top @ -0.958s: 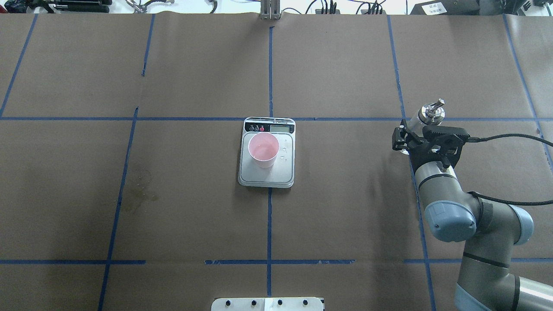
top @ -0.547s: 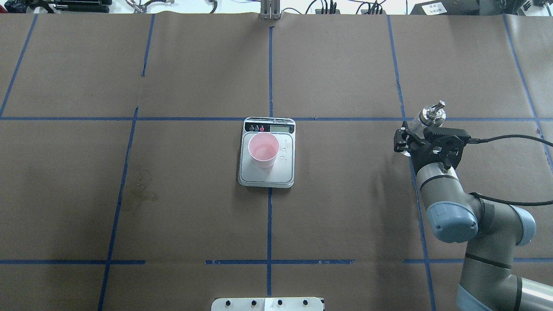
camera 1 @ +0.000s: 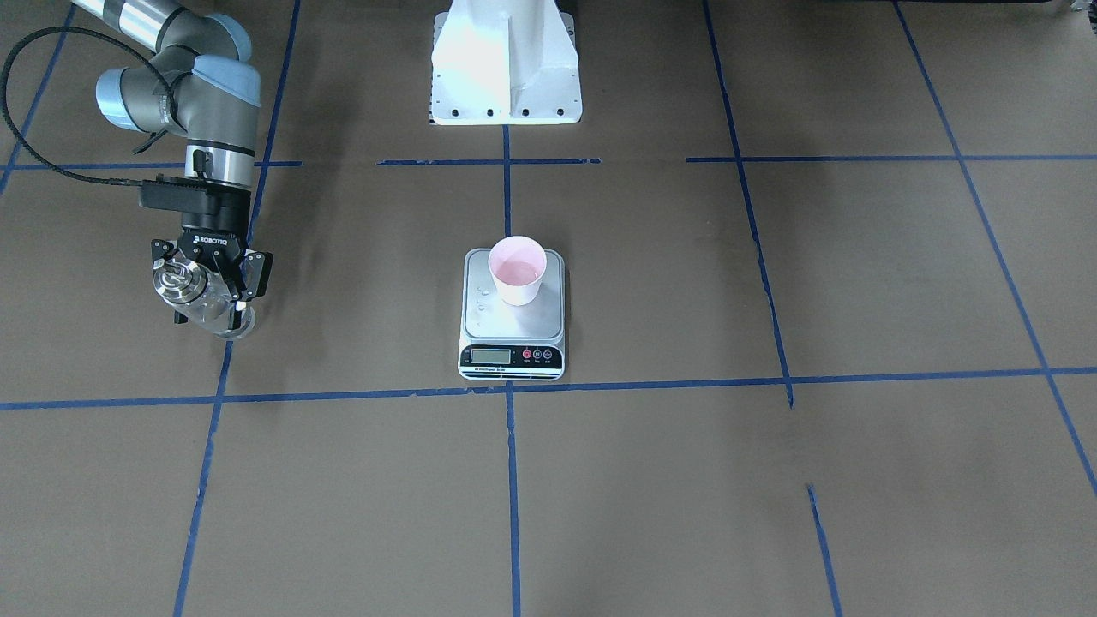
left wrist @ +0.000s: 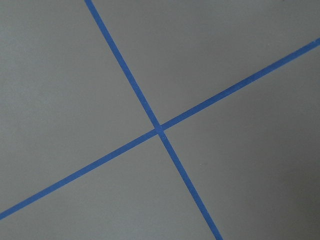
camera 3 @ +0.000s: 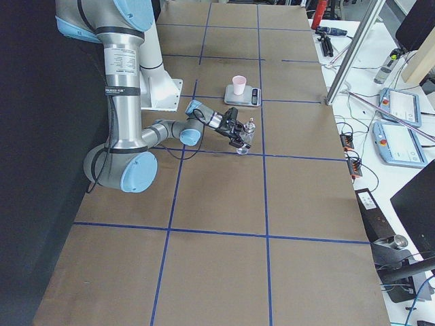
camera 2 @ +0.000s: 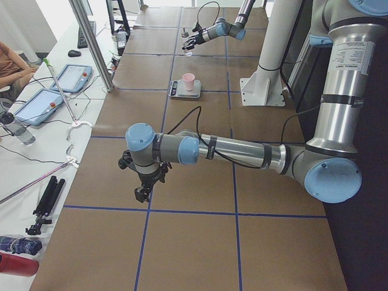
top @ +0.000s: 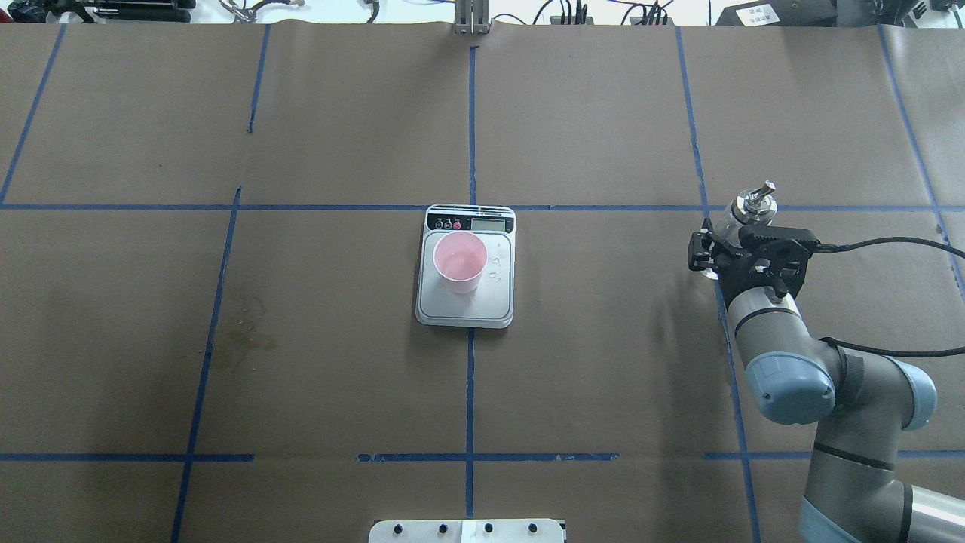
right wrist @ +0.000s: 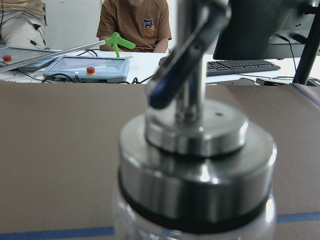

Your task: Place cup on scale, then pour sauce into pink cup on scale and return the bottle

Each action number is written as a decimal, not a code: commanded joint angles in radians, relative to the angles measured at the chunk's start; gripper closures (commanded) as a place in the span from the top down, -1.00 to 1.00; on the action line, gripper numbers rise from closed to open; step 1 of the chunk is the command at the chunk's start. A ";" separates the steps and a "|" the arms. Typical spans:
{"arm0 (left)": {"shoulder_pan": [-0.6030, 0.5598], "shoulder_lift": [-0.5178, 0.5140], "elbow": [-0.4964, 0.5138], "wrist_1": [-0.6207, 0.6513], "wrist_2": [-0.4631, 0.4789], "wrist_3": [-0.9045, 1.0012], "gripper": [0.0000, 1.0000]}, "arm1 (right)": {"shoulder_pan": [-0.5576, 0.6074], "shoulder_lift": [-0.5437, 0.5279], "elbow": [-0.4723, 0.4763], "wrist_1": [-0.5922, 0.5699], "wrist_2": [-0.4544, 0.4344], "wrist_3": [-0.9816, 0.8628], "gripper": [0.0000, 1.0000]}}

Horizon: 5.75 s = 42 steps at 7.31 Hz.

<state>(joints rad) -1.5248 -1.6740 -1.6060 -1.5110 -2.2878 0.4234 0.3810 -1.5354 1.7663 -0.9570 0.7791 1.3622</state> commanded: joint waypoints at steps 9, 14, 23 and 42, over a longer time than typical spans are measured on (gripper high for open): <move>-0.002 0.010 -0.028 0.002 0.002 0.000 1.00 | -0.001 -0.005 0.001 0.003 0.008 0.001 0.07; -0.002 0.008 -0.028 0.002 0.002 0.000 1.00 | -0.001 -0.005 0.002 0.003 0.005 0.001 0.29; -0.002 0.007 -0.028 0.002 0.004 0.000 1.00 | -0.002 -0.005 0.007 0.004 0.005 0.003 0.97; -0.003 0.010 -0.061 0.003 0.005 -0.002 1.00 | 0.186 -0.463 0.593 -0.054 0.301 -0.254 1.00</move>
<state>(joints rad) -1.5278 -1.6644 -1.6603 -1.5079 -2.2820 0.4224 0.4466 -2.0084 2.3471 -1.0063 0.9513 1.1881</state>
